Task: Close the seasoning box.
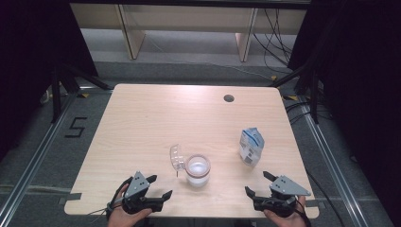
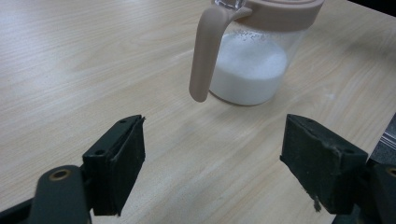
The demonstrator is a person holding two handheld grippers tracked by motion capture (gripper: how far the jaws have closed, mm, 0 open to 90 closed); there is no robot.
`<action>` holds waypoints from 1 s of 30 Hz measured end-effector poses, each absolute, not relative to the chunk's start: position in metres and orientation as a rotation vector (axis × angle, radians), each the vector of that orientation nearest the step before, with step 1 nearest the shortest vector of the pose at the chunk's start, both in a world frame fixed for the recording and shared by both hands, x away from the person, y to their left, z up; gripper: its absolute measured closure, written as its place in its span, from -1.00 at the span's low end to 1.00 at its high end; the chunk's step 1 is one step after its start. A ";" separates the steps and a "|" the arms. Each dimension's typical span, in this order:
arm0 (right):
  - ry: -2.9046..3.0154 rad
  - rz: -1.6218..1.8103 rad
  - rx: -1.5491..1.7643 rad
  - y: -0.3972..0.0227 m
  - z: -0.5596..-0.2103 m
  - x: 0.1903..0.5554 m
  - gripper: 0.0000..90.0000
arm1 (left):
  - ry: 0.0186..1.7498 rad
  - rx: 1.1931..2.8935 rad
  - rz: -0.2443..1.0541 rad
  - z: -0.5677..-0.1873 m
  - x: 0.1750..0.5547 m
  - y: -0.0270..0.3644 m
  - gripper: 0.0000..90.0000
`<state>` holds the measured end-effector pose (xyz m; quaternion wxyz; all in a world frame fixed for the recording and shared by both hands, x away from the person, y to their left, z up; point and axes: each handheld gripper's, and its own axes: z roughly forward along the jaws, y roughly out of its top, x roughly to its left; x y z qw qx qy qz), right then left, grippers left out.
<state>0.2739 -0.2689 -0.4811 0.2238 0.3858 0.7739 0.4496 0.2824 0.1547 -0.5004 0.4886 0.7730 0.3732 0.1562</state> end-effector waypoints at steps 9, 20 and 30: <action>2.158 1.227 1.023 -0.266 -0.482 0.270 -0.64 | 0.911 1.888 0.396 -0.498 0.282 0.157 -0.50; 2.186 1.243 1.037 -0.263 -0.483 0.263 -0.63 | 0.911 1.799 0.344 -0.485 0.286 0.164 0.12; 2.166 1.225 1.044 -0.265 -0.482 0.260 -0.62 | 0.869 1.794 0.403 -0.469 0.287 0.166 0.82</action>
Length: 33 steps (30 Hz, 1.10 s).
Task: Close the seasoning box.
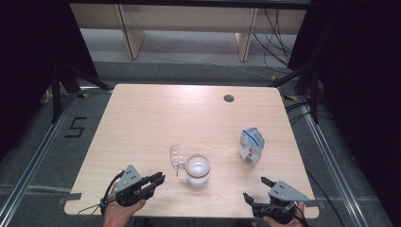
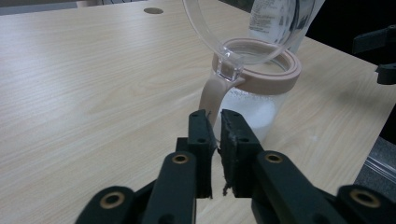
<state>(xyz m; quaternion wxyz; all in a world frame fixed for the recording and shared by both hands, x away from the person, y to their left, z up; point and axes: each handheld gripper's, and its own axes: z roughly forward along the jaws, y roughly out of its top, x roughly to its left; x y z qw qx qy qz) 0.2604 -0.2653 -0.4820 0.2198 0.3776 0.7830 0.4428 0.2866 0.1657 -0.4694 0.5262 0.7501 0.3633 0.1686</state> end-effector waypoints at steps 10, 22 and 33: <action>2.171 1.239 1.041 -0.265 -0.483 0.261 -0.61 | 0.833 1.822 0.409 -0.458 0.292 0.157 0.99; 2.177 1.225 1.045 -0.265 -0.484 0.262 -0.59 | 0.812 1.801 0.418 -0.448 0.301 0.144 0.99; 2.178 1.235 1.062 -0.266 -0.484 0.261 -0.59 | 0.786 1.807 0.427 -0.442 0.306 0.136 0.99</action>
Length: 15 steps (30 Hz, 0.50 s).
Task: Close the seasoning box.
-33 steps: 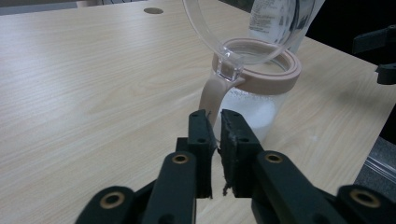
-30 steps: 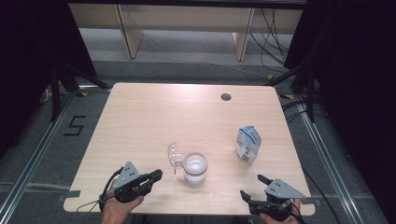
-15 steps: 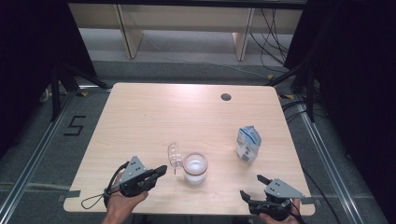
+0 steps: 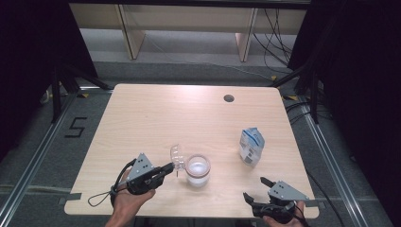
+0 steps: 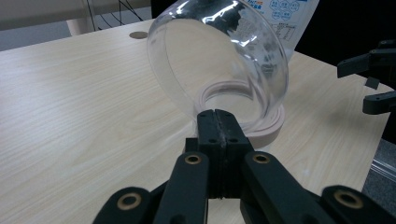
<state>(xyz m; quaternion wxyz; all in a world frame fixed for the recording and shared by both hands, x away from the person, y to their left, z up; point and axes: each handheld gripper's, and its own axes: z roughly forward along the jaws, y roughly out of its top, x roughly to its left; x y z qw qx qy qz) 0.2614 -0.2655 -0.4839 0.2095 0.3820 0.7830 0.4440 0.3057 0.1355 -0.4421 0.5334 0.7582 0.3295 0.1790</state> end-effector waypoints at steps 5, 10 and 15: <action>2.172 1.239 1.074 -0.264 -0.484 0.260 -0.58 | 0.779 1.801 0.419 -0.442 0.308 0.132 0.99; 2.172 1.243 1.077 -0.264 -0.484 0.260 -0.58 | 0.783 1.806 0.419 -0.441 0.307 0.129 0.99; 2.176 1.226 1.094 -0.263 -0.484 0.259 -0.58 | 0.765 1.807 0.412 -0.441 0.308 0.126 0.98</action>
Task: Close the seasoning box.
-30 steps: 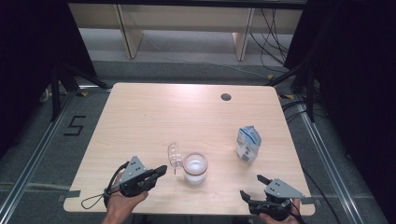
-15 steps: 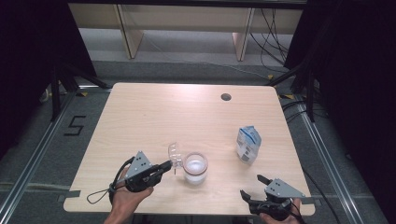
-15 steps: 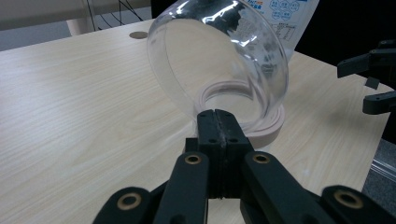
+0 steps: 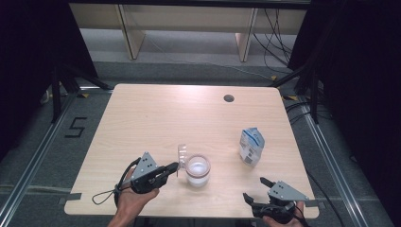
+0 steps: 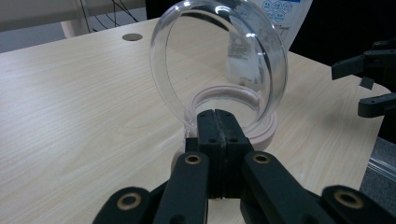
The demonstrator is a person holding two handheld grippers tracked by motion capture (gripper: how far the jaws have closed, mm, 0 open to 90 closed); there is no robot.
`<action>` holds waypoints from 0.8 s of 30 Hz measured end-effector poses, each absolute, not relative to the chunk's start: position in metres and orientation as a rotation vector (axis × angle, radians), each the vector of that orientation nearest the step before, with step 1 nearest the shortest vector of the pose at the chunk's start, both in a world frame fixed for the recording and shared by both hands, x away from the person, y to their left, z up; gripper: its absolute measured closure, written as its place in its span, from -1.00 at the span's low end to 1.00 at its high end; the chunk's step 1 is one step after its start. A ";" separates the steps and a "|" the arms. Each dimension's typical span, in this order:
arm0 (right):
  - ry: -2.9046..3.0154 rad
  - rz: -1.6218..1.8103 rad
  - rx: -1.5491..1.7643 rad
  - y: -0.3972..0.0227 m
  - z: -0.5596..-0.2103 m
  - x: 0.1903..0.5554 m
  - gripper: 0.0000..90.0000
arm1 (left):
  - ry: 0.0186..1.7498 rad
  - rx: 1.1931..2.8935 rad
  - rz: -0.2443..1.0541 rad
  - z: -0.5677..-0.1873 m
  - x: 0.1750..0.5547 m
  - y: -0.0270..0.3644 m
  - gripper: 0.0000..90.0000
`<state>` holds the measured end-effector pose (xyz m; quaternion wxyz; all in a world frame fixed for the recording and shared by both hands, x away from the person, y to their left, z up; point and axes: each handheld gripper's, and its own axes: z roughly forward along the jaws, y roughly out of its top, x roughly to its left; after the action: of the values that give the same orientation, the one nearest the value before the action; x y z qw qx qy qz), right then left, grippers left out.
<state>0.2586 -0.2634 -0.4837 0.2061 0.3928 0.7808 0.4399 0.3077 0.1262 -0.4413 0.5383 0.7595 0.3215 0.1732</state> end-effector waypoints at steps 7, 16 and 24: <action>2.175 1.228 1.067 -0.264 -0.484 0.260 -0.58 | 0.752 1.816 0.415 -0.441 0.308 0.124 0.98; 2.175 1.241 1.056 -0.265 -0.484 0.261 -0.58 | 0.753 1.807 0.403 -0.439 0.307 0.124 0.88; 2.176 1.228 1.009 -0.266 -0.485 0.263 -0.58 | 0.772 1.788 0.371 -0.439 0.305 0.126 0.66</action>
<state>0.2634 -0.2657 -0.4846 0.2217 0.3651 0.7873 0.4446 0.3046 0.1265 -0.4387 0.5477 0.7546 0.3257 0.1568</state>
